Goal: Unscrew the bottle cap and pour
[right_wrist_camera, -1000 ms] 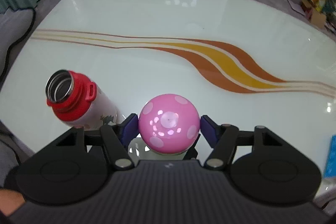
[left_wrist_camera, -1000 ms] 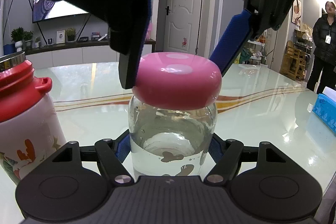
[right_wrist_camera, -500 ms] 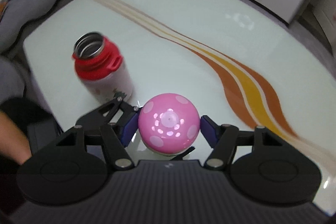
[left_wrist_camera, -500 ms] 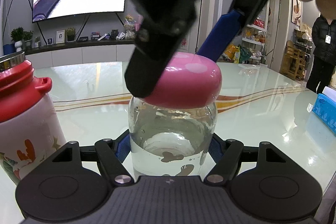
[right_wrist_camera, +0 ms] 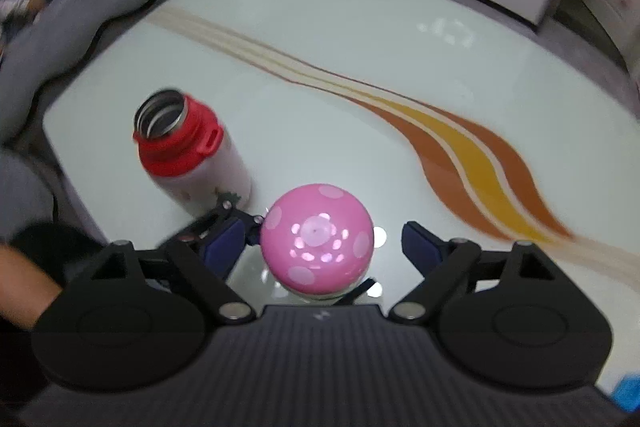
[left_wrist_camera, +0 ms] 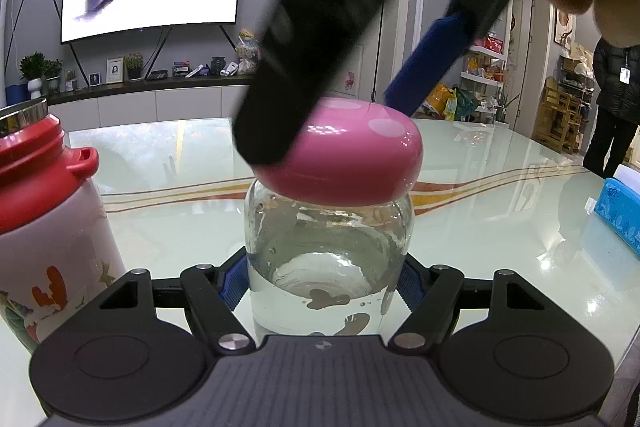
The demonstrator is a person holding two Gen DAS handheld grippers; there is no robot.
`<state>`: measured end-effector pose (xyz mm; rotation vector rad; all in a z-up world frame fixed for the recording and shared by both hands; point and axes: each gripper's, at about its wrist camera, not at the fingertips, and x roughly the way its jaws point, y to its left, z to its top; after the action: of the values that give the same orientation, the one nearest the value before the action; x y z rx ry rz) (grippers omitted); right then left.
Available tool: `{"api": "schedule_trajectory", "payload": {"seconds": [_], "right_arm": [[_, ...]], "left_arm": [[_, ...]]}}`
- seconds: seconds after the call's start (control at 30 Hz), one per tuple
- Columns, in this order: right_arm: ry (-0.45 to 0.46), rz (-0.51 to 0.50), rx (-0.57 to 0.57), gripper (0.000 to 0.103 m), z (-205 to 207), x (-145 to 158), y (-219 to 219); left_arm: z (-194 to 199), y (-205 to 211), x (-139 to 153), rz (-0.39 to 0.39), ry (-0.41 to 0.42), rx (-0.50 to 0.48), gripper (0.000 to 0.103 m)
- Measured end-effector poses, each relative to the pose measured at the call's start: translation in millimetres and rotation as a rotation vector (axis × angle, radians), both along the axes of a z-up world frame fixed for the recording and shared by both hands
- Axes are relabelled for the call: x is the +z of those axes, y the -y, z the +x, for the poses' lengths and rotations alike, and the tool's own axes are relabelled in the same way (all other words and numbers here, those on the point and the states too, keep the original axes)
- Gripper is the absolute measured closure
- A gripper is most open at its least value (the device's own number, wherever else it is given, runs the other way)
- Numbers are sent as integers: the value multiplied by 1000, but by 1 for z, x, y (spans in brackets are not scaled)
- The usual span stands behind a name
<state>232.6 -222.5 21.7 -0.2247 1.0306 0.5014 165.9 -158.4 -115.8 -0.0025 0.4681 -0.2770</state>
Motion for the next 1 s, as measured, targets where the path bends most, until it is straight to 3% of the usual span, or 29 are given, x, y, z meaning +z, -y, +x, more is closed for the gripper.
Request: {"api": "schedule_trajectory", "payload": {"seconds": [0.27, 0.37, 0.47, 0.53, 0.77, 1.0], "right_arm": [[-29, 37, -317, 19, -8, 2, -8], [-26, 31, -342, 23, -6, 2, -12], [-28, 2, -351, 34, -3, -4, -17], [-29, -15, -349, 38, -2, -6, -17], [-24, -19, -245, 39, 0, -7, -16], [-37, -17, -20, 39, 7, -7, -3]], "left_arm": [[0, 7, 1, 2, 2, 2, 28], [0, 9, 2, 3, 2, 1, 28], [0, 11, 3, 2, 1, 1, 28], [1, 11, 4, 2, -1, 0, 28], [1, 12, 4, 1, -2, 0, 28], [0, 13, 3, 2, 1, 2, 28]]}}
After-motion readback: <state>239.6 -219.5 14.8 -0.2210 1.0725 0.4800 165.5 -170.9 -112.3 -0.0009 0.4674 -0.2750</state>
